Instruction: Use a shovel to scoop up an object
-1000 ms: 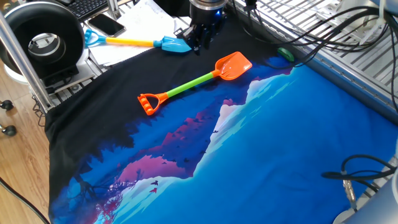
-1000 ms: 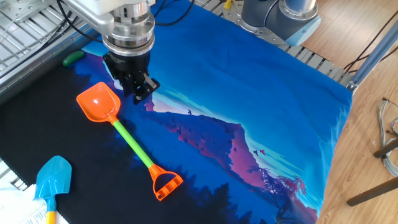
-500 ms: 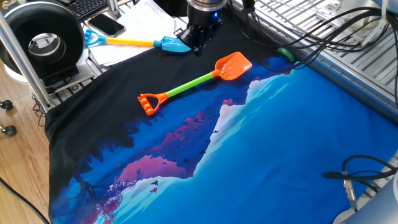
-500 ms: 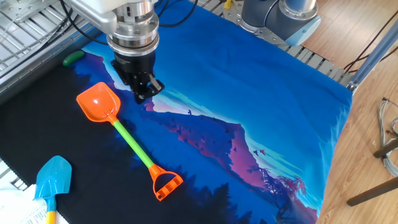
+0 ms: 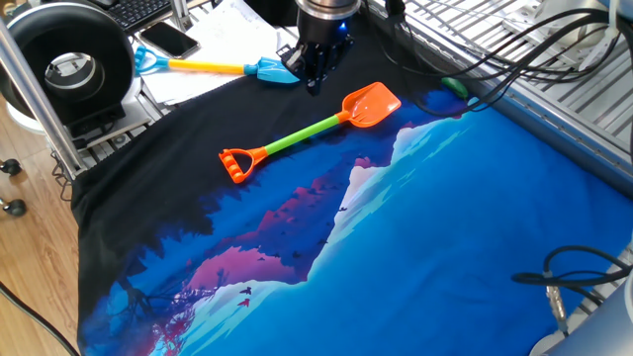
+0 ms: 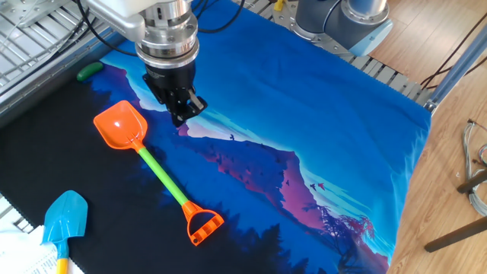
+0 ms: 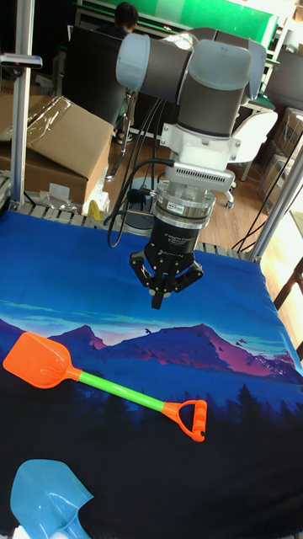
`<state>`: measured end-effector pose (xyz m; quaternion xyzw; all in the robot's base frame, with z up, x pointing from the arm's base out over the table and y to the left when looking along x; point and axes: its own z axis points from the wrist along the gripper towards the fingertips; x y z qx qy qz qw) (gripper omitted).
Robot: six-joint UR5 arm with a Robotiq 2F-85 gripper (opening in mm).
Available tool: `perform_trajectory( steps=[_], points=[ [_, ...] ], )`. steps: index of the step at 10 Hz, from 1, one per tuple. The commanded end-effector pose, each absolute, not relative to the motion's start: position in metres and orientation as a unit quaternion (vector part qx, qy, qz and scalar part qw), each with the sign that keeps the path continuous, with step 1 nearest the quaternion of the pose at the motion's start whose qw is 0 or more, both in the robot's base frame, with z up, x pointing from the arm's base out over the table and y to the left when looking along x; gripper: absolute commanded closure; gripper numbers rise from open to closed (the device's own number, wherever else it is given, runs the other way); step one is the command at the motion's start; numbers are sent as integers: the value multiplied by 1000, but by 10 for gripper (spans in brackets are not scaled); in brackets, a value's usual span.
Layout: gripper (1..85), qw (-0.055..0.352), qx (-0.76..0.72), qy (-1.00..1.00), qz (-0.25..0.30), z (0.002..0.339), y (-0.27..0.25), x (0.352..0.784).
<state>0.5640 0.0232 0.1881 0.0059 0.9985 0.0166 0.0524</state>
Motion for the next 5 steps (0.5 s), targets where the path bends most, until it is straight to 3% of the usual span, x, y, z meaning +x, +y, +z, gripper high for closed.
perform_trajectory(
  steps=[1,5],
  points=[
    [843,46,2,999,19,189,24,560],
    [843,41,2,999,21,189,25,557]
  ],
)
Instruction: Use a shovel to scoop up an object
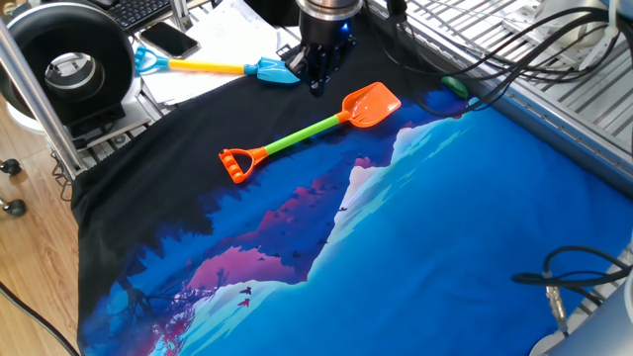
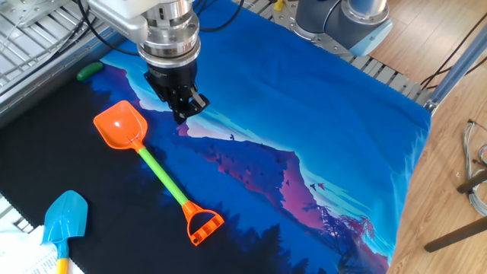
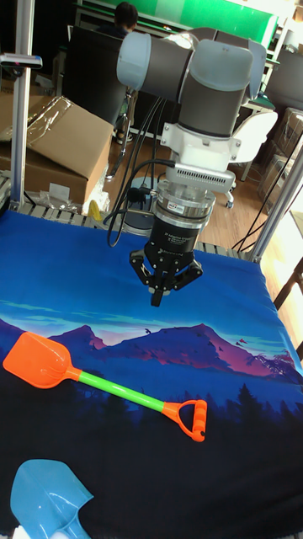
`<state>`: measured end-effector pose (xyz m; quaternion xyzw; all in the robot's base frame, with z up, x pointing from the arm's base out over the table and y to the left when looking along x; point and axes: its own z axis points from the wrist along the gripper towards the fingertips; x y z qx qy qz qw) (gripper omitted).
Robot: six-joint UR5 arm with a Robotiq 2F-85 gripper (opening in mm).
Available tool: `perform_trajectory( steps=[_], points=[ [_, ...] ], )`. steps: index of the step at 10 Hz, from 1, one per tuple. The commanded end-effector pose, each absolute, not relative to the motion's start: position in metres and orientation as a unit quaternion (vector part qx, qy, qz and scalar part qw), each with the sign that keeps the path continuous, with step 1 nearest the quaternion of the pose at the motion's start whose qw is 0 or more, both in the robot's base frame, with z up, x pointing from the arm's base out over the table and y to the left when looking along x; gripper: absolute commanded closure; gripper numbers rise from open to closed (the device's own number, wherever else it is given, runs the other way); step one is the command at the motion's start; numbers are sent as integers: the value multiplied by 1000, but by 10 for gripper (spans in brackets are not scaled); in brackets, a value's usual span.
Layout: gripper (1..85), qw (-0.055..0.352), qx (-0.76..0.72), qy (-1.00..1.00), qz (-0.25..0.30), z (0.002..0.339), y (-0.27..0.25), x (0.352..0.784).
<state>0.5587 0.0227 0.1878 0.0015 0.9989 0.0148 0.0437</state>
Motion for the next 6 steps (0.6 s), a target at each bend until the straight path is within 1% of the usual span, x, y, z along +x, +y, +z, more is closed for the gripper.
perform_trajectory(
  steps=[1,6],
  points=[
    [843,41,1,999,21,189,25,557],
    [843,40,-1,999,20,189,24,556]
  ],
)
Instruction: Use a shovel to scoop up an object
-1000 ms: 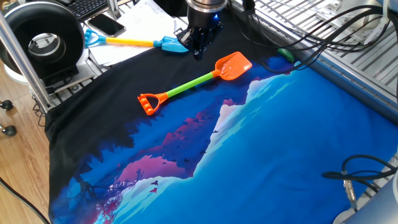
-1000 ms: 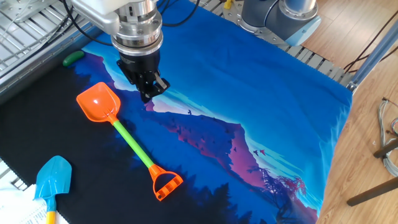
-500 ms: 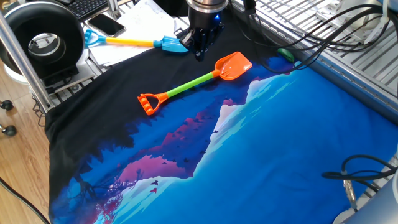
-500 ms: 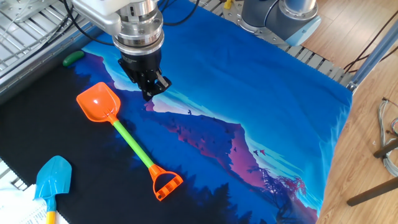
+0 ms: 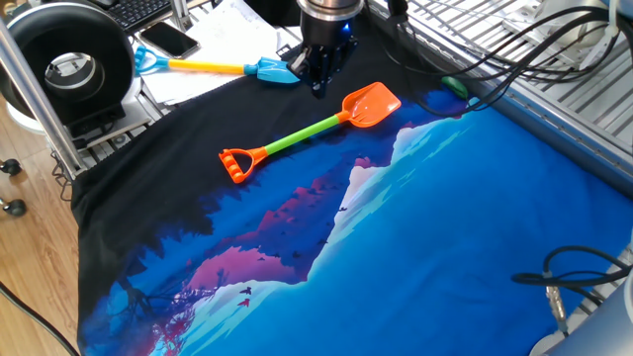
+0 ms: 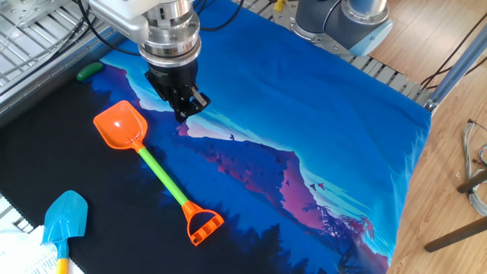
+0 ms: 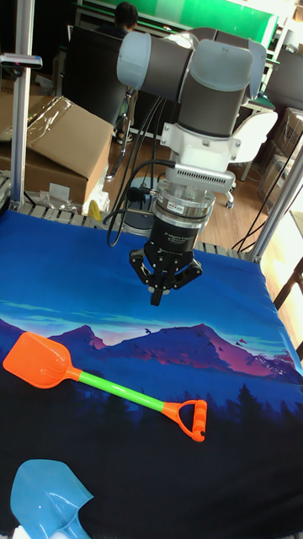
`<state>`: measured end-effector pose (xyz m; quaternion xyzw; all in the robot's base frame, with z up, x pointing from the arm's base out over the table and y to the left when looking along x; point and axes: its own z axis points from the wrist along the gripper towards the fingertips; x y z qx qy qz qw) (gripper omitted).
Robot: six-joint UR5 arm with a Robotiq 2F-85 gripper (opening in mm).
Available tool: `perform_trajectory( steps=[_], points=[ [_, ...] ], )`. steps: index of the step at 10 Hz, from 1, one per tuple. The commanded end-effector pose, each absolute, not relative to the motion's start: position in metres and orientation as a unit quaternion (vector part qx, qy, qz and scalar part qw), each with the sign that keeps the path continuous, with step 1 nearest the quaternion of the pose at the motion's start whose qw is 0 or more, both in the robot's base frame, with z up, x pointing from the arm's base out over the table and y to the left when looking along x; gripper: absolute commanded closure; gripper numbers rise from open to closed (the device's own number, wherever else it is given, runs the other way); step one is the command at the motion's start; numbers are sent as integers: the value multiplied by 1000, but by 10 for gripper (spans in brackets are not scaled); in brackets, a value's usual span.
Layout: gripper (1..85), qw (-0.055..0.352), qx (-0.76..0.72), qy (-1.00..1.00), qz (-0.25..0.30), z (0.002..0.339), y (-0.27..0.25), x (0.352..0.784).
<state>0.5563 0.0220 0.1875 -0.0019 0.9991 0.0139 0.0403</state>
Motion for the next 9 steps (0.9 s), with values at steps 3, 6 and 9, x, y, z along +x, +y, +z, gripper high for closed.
perform_trajectory(
  steps=[3,6,9],
  points=[
    [843,40,-5,999,19,188,23,555],
    [843,39,-12,999,16,187,21,553],
    [843,16,-76,996,-33,188,1,539]
  ],
)
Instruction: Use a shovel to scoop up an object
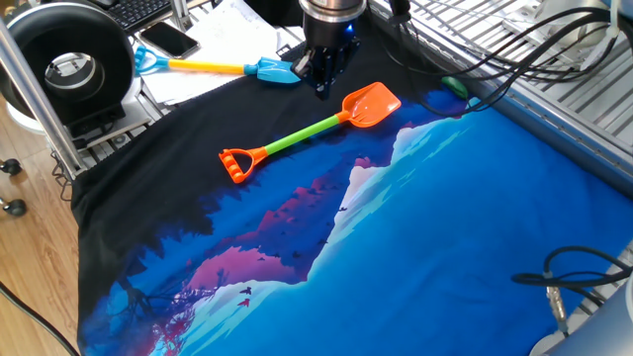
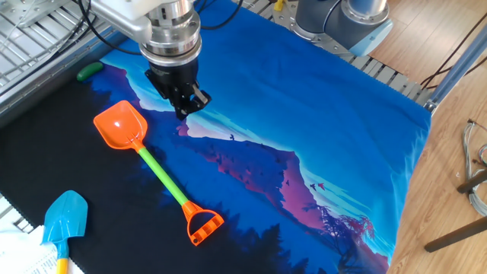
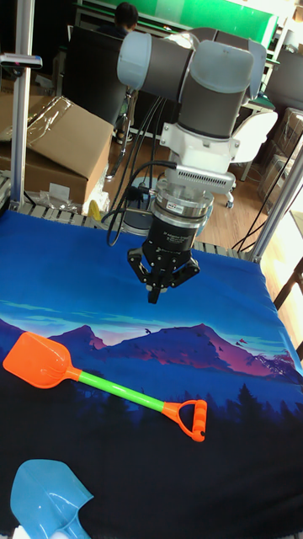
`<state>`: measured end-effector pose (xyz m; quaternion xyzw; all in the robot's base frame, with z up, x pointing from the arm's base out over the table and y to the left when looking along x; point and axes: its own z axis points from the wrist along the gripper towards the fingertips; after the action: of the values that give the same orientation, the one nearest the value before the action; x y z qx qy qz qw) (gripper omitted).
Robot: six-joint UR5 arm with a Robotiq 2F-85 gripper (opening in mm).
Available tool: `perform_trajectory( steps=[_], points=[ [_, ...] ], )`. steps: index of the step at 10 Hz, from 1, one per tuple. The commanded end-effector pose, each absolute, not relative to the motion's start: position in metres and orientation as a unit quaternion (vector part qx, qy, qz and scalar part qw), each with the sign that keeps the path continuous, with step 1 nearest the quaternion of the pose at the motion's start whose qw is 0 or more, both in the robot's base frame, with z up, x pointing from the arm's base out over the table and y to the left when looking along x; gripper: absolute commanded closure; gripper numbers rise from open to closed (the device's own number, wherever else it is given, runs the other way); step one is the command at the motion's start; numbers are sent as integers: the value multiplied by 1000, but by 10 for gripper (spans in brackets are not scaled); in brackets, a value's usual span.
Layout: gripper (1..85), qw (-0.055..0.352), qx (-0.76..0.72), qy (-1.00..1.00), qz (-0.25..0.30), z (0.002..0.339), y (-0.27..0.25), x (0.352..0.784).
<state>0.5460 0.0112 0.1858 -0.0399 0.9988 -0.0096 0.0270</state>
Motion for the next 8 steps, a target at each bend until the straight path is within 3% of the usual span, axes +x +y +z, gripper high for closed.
perform_trajectory(
  steps=[1,6,8],
  points=[
    [837,17,-103,994,-31,192,3,538],
    [830,23,-418,900,-119,192,-30,564],
    [827,33,-485,866,-122,184,-26,576]
  ],
)
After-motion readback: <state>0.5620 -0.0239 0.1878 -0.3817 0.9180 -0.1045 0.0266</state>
